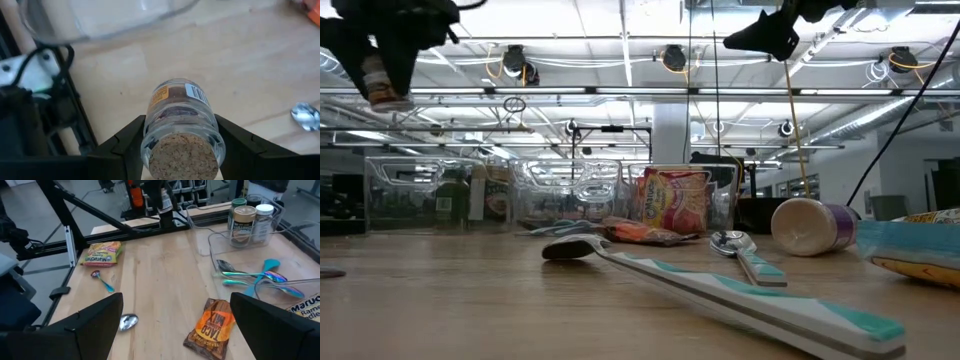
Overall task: Pick & Place Food Item
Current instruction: Put the brown spice bottle into the left transparent bin
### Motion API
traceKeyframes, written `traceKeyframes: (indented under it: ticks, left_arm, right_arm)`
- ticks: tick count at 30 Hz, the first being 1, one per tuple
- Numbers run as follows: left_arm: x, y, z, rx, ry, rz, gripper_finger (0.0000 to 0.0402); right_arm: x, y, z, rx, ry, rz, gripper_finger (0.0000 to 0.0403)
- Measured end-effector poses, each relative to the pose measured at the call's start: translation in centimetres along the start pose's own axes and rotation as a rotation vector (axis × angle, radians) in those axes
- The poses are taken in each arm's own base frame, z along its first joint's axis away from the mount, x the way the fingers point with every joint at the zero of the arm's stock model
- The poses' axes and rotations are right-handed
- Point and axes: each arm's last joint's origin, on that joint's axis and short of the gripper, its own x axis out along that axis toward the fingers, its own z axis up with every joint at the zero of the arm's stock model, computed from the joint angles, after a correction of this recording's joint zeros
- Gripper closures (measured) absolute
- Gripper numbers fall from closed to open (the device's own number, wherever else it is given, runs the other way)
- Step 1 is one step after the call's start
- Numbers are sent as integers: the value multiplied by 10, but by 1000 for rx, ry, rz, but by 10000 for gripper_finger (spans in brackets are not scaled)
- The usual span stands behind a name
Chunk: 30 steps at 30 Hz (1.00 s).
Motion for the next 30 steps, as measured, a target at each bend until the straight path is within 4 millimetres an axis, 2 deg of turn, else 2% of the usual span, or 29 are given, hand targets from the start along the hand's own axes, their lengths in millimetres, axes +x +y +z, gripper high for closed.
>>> traceKeyframes:
  ticks: [15, 30]
  left_arm:
    - [4, 12, 55, 6, 4, 12, 208]
    - [5, 27, 78, 8, 11, 22, 208]
  right_arm:
    - [0, -1, 0, 37, 0, -27, 39]
    - [1, -9, 2, 75, -8, -59, 39]
